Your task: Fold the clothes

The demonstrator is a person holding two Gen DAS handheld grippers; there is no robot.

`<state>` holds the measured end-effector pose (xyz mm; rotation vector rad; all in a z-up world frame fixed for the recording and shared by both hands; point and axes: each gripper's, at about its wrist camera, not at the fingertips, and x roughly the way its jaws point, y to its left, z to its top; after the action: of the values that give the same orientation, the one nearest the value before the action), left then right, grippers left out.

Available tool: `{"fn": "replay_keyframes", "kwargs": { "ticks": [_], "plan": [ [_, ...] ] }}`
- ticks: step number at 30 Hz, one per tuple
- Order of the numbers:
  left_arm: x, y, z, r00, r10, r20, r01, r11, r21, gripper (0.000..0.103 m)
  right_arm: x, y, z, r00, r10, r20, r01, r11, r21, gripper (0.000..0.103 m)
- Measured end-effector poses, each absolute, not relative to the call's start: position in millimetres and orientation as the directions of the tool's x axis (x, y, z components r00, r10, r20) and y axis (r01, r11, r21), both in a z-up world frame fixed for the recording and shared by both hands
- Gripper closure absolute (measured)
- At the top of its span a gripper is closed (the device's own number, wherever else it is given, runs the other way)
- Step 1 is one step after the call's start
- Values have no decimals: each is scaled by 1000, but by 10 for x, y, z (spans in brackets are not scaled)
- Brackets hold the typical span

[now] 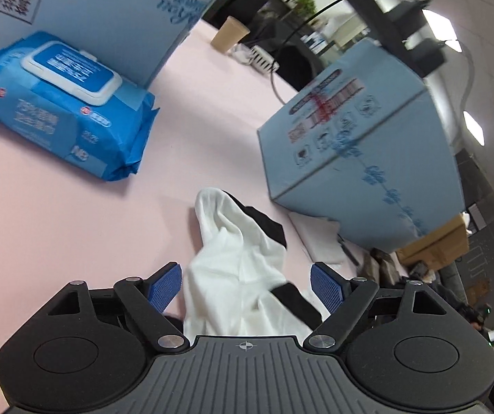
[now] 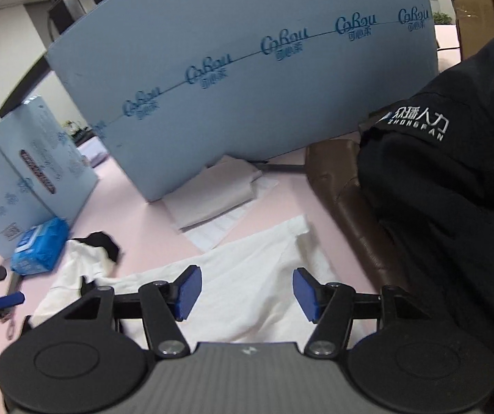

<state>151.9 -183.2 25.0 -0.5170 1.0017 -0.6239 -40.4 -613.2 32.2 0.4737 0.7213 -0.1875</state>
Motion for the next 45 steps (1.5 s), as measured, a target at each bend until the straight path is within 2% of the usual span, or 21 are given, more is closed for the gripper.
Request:
{"fn": "replay_keyframes", "kwargs": {
  "ticks": [3,4,9,12,21,23,24,25,28,31,35,36,39,41,43,45],
  "plan": [
    [1779,-2046,133,390,-673,-629,220,731,-646,19,-324,-6170,345,770,125,-626,241,851,466,41],
    [1814,-2085,114,390,-672,-630,221,732,-644,19,-261,-6139,358,779,209,-591,182,827,532,41],
    [1933,-2274,46,359,-680,-640,254,731,-633,19,223,-5713,428,743,401,-536,12,793,609,40],
    [2001,-2335,10,332,-701,-631,267,711,-651,19,655,-5432,370,697,469,-543,-37,779,625,40],
    [2260,-2401,-178,294,-737,-609,240,673,-700,19,1337,-5055,-33,595,490,-637,4,791,612,43],
    [2292,-2395,-179,297,-738,-607,244,673,-699,19,1402,-5008,-129,575,482,-661,17,801,599,54],
    [2305,-2397,-180,299,-737,-606,247,673,-697,19,1424,-5018,-158,583,488,-649,16,792,610,70],
    [2318,-2399,-181,302,-737,-604,251,673,-696,19,1445,-5029,-187,591,493,-638,16,784,621,89],
    [2321,-2440,-173,327,-735,-594,288,676,-678,22,1474,-5064,-240,612,502,-611,12,767,642,93],
    [2289,-2455,-143,350,-757,-551,343,651,-677,36,1426,-5097,-226,644,513,-567,-23,754,656,93],
    [2305,-2469,-155,339,-770,-541,362,638,-680,42,1370,-5164,-37,693,506,-513,-80,762,643,93],
    [2322,-2469,-174,337,-769,-543,355,638,-683,47,1396,-5200,-38,698,497,-515,-62,759,648,92],
    [2354,-2470,-207,332,-770,-545,346,637,-689,59,1531,-5239,-204,644,465,-608,25,781,624,87],
    [2351,-2470,-200,331,-775,-538,358,631,-688,63,1511,-5296,-250,645,474,-599,48,758,651,84],
    [2334,-2468,-179,332,-779,-531,379,626,-682,66,1483,-5362,-242,662,473,-581,63,738,672,60],
    [2325,-2459,-163,330,-785,-524,388,619,-683,66,1446,-5398,-139,697,428,-576,60,764,642,47]
  ]
}}
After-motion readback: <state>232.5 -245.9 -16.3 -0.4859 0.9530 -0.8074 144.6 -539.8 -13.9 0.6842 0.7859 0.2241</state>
